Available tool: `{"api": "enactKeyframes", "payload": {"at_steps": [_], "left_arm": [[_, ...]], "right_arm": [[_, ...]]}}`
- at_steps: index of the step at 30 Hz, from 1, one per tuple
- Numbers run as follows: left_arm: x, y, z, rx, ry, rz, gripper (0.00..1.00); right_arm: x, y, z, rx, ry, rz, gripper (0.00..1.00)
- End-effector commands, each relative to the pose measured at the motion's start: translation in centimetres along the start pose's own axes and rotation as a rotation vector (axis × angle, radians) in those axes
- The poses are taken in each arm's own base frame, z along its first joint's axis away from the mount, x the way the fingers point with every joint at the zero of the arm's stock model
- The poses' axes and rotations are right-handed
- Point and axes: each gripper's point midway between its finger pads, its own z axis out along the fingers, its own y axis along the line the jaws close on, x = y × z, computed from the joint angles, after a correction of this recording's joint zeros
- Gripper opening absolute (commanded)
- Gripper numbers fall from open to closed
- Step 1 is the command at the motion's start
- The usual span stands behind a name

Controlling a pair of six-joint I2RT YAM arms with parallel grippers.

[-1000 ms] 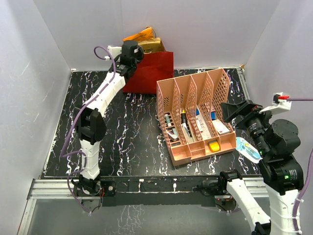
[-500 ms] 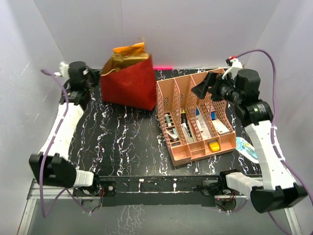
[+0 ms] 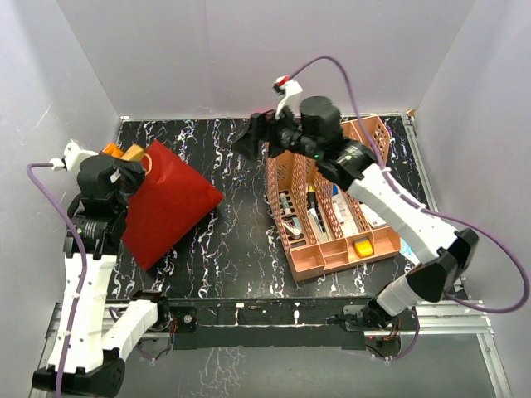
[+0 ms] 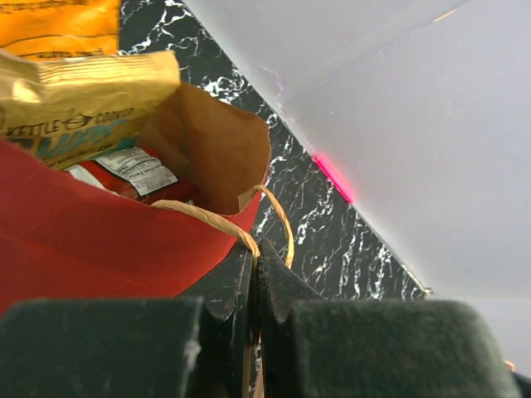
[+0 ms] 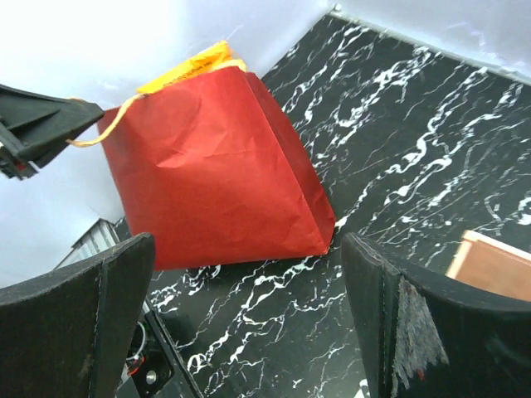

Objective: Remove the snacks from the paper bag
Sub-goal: Adjust the paper bag at the center of the board.

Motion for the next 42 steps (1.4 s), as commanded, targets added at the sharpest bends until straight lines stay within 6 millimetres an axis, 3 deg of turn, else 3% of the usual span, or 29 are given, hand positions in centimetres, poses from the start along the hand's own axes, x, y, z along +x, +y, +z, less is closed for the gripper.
{"api": "enactKeyframes", "payload": {"at_steps": [1,4,9,12,16,20,25,36,38,42], "left_arm": [[1.3,2.6,-1.0,-0.063,0.037,0.104,0.0],[2.8,2.3,-0.6,-0.041,0.09,0.065,0.0],[6.5,-1.3,0.1,0.166,0.265,0.047,0.0],[7.2,-3.0,0.0,0.24,0.317,0.03,0.0],[7.5,-4.2,-0.6,0.285,0.356,-0.009,0.01],[7.4,-4.5,-1.3,0.285,0.371,-0.042,0.02],[7.6,-3.9,-1.8,0.26,0.38,-0.072,0.02],[6.4,-3.2,-2.9,0.227,0.347,-0.049,0.03],[6.3,-3.0,-3.0,0.216,0.343,-0.046,0.03],[6.1,-2.6,-3.2,0.2,0.33,-0.032,0.05]], "right_arm": [[-1.9,2.1,2.5,-0.031,-0.092,-0.043,0.98],[-0.6,3.2,3.8,-0.042,-0.065,-0.044,0.98],[1.4,5.4,4.5,-0.064,-0.051,-0.024,0.98],[2.0,7.1,4.5,-0.126,-0.066,-0.004,0.98],[1.9,7.5,4.5,-0.148,-0.1,0.054,0.98],[2.5,7.7,5.1,-0.163,-0.152,0.299,0.97],[2.9,7.9,7.4,-0.128,-0.158,0.598,0.88],[5.2,12.9,12.9,-0.258,-0.044,0.809,0.76],[6.1,13.6,13.6,-0.276,-0.007,0.845,0.7],[7.1,15.0,14.5,-0.315,0.039,0.874,0.47]]}}
